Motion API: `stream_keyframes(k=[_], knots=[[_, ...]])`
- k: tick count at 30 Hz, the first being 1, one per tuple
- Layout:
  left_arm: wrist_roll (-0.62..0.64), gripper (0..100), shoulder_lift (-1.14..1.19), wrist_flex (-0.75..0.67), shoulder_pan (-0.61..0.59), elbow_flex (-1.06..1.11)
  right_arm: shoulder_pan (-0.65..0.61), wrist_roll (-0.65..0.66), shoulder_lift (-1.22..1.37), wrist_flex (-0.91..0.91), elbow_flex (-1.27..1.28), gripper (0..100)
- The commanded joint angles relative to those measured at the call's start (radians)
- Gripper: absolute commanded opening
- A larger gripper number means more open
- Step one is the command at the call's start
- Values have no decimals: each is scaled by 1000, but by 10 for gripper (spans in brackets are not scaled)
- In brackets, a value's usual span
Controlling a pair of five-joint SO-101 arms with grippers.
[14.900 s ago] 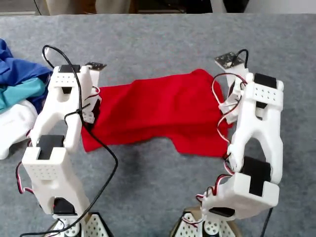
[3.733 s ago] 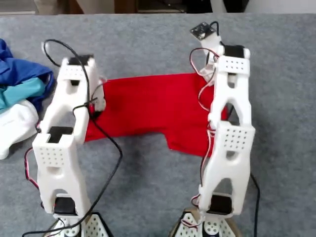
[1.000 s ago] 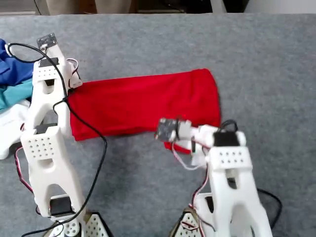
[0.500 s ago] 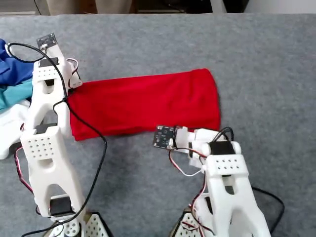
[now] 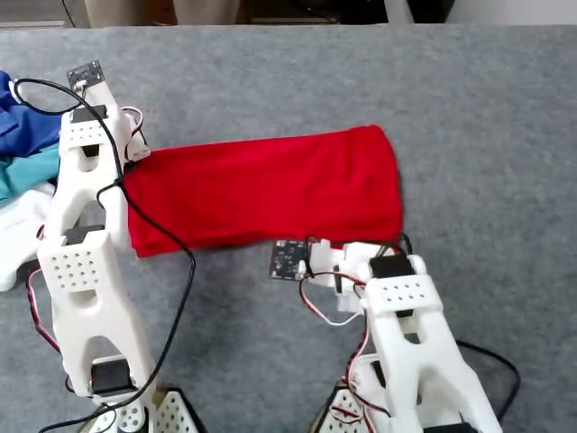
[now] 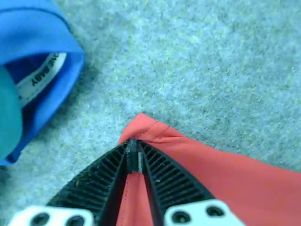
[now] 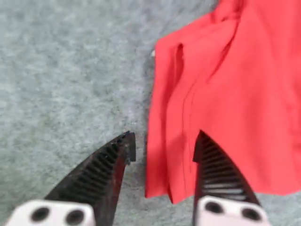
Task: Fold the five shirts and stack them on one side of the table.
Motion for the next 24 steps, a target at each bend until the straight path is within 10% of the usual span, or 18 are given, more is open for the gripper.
stream_keyframes(k=[1, 24], knots=[[5, 20, -10, -14, -14, -40, -12, -12, 7, -17, -7, 178], [3, 20, -10, 8, -14, -48, 54, -3, 404, -3, -240, 42]])
